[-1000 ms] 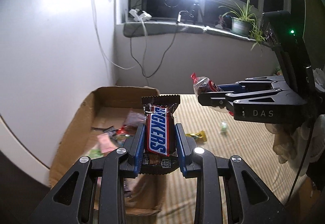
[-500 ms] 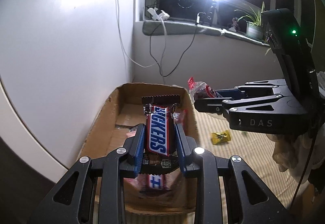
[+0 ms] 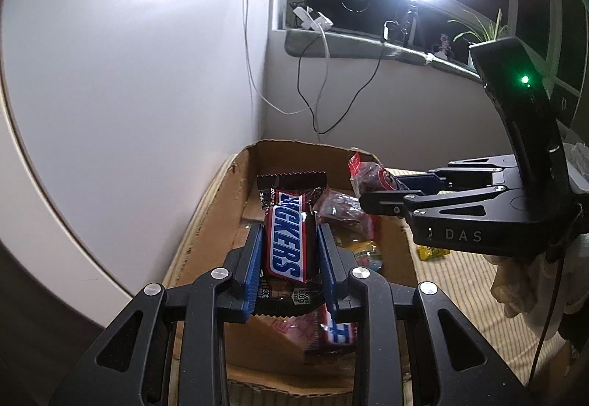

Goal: Organize snacks
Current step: 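Carry the Snickers bar and red pastry bag into the box and release both, then withdraw both open grippers from the box toward the yellow and green candies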

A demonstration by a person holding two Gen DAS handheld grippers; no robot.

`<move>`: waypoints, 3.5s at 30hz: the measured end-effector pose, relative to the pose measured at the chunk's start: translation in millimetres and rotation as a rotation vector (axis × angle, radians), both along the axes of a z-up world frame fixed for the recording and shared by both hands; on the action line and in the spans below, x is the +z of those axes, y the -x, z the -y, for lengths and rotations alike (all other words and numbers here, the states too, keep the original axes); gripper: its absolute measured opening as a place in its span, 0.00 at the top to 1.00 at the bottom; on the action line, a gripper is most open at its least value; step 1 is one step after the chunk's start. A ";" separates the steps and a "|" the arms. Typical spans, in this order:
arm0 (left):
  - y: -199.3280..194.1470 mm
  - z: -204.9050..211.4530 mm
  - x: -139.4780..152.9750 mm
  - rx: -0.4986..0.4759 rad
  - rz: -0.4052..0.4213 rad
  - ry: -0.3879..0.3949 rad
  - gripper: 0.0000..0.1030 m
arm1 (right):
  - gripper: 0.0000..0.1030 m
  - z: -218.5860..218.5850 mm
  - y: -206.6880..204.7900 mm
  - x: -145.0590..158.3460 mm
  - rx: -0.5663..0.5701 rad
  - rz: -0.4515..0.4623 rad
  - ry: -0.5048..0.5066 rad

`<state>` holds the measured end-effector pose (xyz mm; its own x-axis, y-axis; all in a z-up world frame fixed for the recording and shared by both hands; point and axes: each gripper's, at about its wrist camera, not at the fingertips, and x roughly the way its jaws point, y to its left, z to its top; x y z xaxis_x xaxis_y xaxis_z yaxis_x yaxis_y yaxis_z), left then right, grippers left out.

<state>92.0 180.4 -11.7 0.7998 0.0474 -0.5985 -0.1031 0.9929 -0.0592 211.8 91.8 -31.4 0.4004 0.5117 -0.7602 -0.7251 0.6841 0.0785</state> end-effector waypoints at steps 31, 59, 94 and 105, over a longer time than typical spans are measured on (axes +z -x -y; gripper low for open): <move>-0.5 -4.3 3.0 0.020 0.000 -0.019 0.63 | 0.46 -16.1 8.8 -4.0 0.025 0.028 0.040; 20.4 18.7 23.6 0.019 0.040 -0.062 0.43 | 0.18 34.9 25.1 21.2 -0.020 0.100 -0.009; -11.3 158.5 -13.4 -0.225 -0.079 0.012 0.44 | 0.27 202.5 -12.9 -49.2 -0.190 -0.024 -0.023; -37.5 171.1 -38.0 -0.218 -0.144 0.006 0.44 | 0.50 189.3 -24.3 -69.5 -0.152 -0.033 0.020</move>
